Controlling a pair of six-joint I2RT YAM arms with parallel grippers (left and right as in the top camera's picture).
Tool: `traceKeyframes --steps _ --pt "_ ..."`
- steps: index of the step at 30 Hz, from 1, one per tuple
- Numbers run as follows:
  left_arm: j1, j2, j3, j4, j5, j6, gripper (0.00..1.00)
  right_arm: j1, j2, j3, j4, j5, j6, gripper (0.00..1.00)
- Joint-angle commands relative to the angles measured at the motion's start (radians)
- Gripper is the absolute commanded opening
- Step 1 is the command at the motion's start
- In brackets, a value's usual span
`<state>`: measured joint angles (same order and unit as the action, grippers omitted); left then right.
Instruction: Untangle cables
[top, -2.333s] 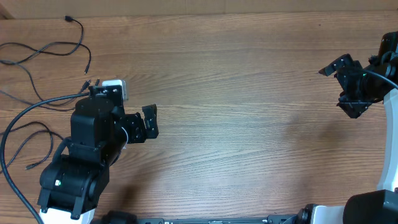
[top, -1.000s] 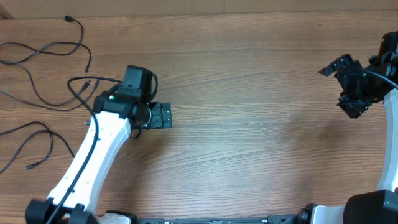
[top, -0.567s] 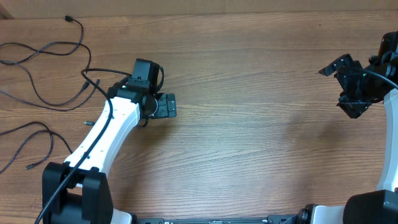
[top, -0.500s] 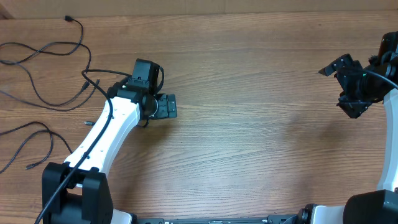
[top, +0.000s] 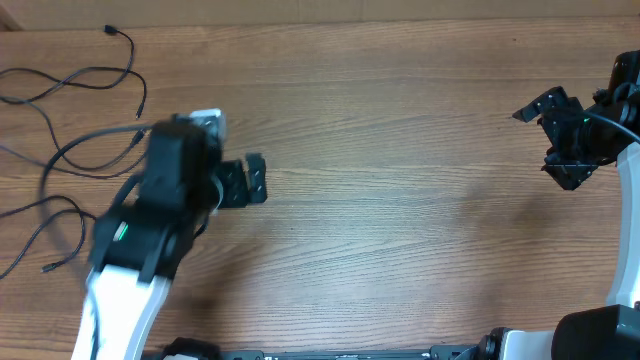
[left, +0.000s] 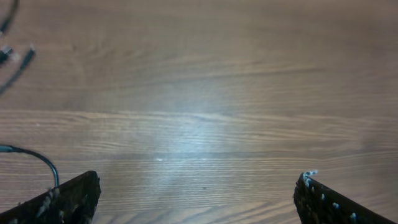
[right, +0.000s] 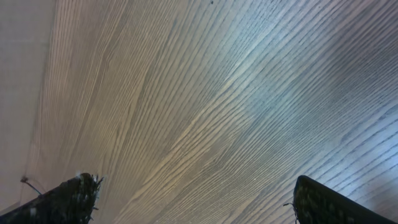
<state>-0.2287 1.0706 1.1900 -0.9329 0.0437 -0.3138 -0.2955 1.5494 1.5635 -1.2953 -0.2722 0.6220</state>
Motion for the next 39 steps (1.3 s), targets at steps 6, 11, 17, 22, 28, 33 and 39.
traceKeyframes --steps 6,11,17,22,28,33,39 --pt "0.006 -0.338 -0.028 -0.110 0.023 0.034 1.00 -0.002 -0.007 0.014 0.003 0.010 -0.001 1.00" --pt "0.006 -0.533 -0.165 -0.101 0.022 0.037 1.00 -0.002 -0.007 0.014 0.004 0.010 -0.001 1.00" --pt "0.006 -0.677 -0.264 -0.080 -0.020 -0.001 1.00 -0.002 -0.007 0.014 0.006 0.010 -0.001 1.00" --pt "0.006 -0.687 -0.272 -0.089 -0.077 -0.023 1.00 -0.002 -0.007 0.014 0.006 0.010 -0.001 1.00" --pt "0.006 -0.687 -0.272 -0.091 -0.077 -0.023 1.00 -0.002 -0.007 0.014 0.006 0.010 -0.001 1.00" --pt "0.006 -0.687 -0.272 -0.112 -0.077 -0.023 1.00 -0.002 -0.007 0.014 0.006 0.010 -0.001 1.00" --pt "0.006 -0.687 -0.272 -0.115 -0.077 -0.023 1.00 -0.002 -0.002 0.014 0.006 0.010 -0.001 1.00"
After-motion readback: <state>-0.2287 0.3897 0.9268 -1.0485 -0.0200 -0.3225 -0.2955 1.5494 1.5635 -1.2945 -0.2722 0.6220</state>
